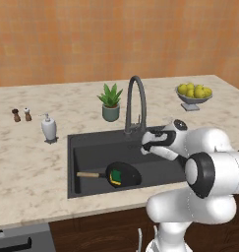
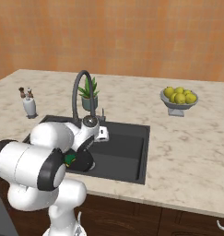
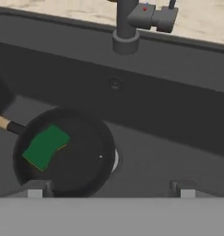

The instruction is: Pick the pan and sponge and place them into the sink. Then turn on the water.

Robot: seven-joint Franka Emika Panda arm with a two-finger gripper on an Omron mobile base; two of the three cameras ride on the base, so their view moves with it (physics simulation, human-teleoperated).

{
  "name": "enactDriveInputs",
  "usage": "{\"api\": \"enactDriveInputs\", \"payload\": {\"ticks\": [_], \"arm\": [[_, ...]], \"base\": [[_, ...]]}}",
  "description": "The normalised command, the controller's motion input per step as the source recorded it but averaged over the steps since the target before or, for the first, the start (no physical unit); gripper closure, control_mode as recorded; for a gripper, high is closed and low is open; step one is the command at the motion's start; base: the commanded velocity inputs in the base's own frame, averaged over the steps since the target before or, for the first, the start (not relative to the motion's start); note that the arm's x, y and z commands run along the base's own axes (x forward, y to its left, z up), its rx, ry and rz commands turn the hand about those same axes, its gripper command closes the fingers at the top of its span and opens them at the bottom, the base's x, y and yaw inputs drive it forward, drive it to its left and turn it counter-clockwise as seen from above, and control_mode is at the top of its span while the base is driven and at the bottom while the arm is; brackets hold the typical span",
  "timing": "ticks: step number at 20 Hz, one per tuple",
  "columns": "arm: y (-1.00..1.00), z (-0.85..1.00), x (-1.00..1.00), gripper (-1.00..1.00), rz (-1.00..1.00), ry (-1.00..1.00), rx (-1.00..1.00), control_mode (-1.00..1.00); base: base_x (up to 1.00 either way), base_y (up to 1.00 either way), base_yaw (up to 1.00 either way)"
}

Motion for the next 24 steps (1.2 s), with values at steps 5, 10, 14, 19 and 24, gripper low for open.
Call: {"api": "enactDriveInputs", "payload": {"ticks": [5, 10, 14, 19, 24], "arm": [[-0.37, -0.13, 0.09, -1.00, 0.14, -0.24, 0.03, -1.00], [-0.42, -0.03, 0.07, -1.00, 0.11, -0.29, 0.11, -1.00], [-0.46, 0.00, 0.01, -1.00, 0.08, -0.24, 0.14, -1.00], [-0.16, 0.09, 0.11, -1.00, 0.03, -0.23, 0.16, -1.00], [0.00, 0.49, 0.20, -1.00, 0.00, -0.16, 0.16, -1.00]], "base": [[0.00, 0.00, 0.00], [0.00, 0.00, 0.00], [0.00, 0.00, 0.00], [0.00, 0.00, 0.00], [0.00, 0.00, 0.00]]}}
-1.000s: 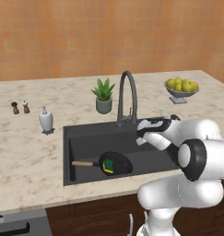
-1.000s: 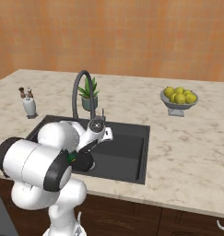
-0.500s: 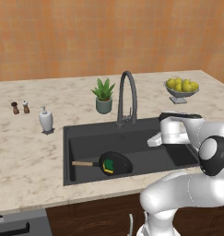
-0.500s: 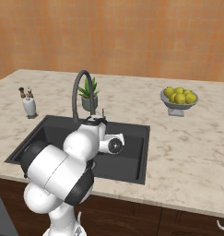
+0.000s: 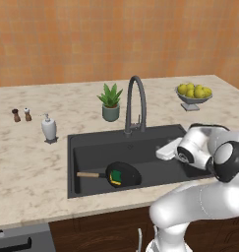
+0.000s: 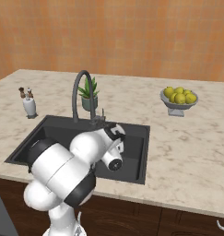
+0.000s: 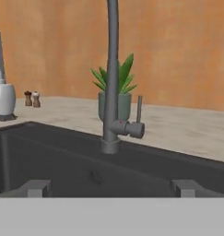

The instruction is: Pick the pan and sponge and place them into the sink. Then turn on the water.

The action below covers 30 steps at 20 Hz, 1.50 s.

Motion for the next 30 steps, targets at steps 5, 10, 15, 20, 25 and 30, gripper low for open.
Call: {"api": "enactDriveInputs", "payload": {"ticks": [5, 10, 15, 20, 25, 30], "arm": [[-0.15, 0.49, 0.16, -1.00, 0.00, -0.07, 0.14, -1.00], [-0.22, 0.27, 0.20, -1.00, 0.00, -0.02, 0.11, -1.00], [0.00, 0.11, 0.15, -1.00, 0.00, 0.00, 0.03, -1.00], [0.00, 0.00, 0.07, -1.00, 0.00, 0.00, 0.01, -1.00], [0.00, 0.00, 0.17, -1.00, 0.00, 0.00, 0.00, -1.00], [-0.07, 0.00, 0.03, -1.00, 0.01, -0.02, 0.01, -1.00]], "base": [[0.00, 0.00, 0.00], [0.00, 0.00, 0.00], [0.00, 0.00, 0.00], [0.00, 0.00, 0.00], [0.00, 0.00, 0.00], [0.00, 0.00, 0.00]]}}
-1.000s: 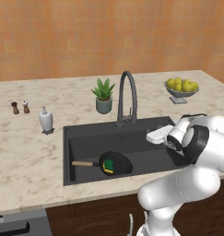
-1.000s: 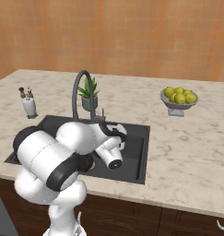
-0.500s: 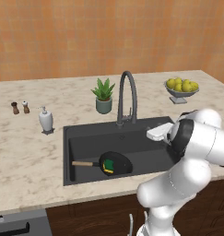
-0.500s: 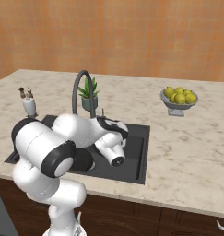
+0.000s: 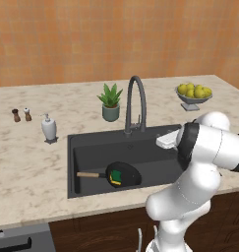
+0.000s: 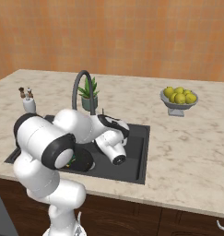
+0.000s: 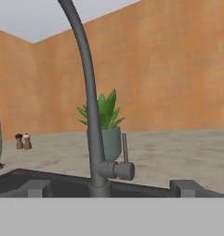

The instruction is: Pick the pan and sponge and place them into the sink. Then turn on the water.

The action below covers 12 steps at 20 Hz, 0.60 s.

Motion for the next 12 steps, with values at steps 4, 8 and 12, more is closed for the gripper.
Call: {"api": "enactDriveInputs", "payload": {"ticks": [4, 8, 12], "arm": [[-0.02, 0.00, 0.03, -1.00, 0.01, -0.02, 0.00, -1.00], [-0.01, 0.00, 0.02, -1.00, 0.01, -0.03, 0.00, -1.00], [0.00, 0.00, 0.02, -1.00, 0.00, -0.04, 0.00, -1.00]], "base": [[0.00, 0.00, 0.00], [0.00, 0.00, 0.00], [0.00, 0.00, 0.00]]}}
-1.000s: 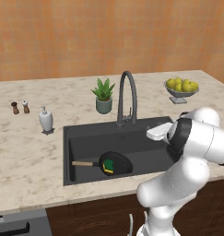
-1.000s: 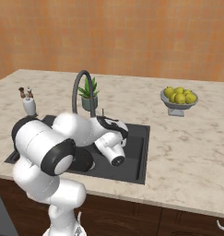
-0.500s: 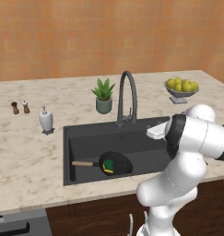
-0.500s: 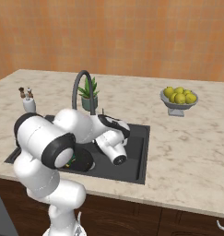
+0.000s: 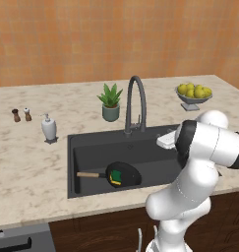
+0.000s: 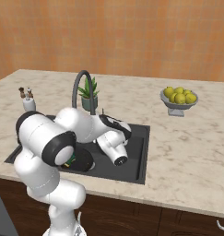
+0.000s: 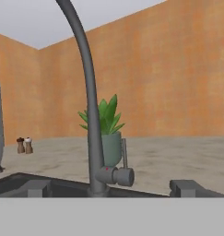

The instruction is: Pick the pan and sponge and place them into the sink. Then turn on the water.

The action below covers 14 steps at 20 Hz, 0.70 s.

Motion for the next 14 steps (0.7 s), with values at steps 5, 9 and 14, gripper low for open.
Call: {"api": "enactDriveInputs", "payload": {"ticks": [5, 9, 14], "arm": [[0.00, 0.00, 0.14, -1.00, 0.00, -0.02, 0.00, -1.00], [0.00, 0.00, 0.14, -1.00, 0.00, -0.03, 0.00, -1.00], [0.00, -0.01, 0.29, -1.00, 0.00, -0.03, 0.00, -1.00]], "base": [[0.00, 0.00, 0.00], [0.00, 0.00, 0.00], [0.00, 0.00, 0.00]]}}
